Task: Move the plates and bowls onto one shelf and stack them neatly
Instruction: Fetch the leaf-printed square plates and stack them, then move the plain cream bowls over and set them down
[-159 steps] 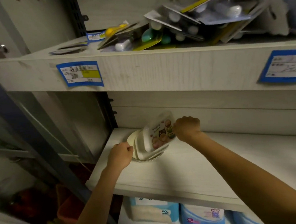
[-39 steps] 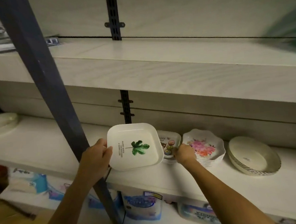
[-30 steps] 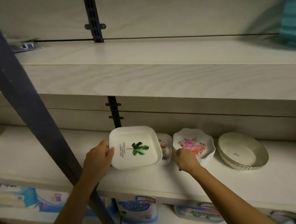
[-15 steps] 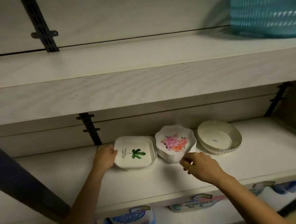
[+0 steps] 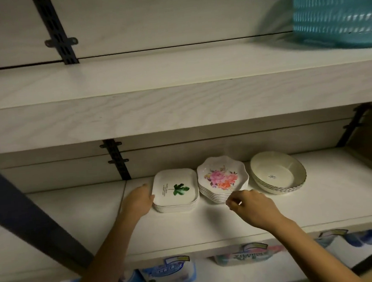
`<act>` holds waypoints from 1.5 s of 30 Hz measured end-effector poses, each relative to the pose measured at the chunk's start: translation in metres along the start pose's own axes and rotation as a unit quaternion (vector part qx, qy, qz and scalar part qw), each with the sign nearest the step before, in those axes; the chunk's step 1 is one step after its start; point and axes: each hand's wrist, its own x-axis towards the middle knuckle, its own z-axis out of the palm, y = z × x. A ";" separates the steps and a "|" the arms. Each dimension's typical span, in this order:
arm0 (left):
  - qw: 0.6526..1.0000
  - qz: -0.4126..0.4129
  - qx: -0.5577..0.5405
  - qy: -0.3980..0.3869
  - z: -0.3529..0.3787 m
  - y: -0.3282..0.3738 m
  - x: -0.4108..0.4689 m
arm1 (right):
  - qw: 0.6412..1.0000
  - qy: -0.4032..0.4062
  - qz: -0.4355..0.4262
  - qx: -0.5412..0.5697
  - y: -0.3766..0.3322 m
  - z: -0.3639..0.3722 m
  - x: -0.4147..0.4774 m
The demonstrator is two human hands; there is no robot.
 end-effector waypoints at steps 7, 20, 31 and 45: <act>0.998 0.045 0.005 -0.043 -0.022 -0.017 -0.062 | 0.993 -0.049 -0.105 -0.034 -0.030 0.006 0.005; 0.995 -0.059 -0.081 0.010 -0.047 -0.129 -0.186 | 0.950 -0.104 -0.287 -0.070 -0.150 0.048 -0.017; 0.988 -0.121 -0.035 0.090 -0.057 -0.299 -0.240 | 0.943 -0.111 -0.313 -0.034 -0.284 0.119 -0.062; 0.978 -0.184 -0.036 0.092 -0.103 -0.475 -0.264 | 0.935 -0.104 -0.331 -0.067 -0.453 0.184 -0.040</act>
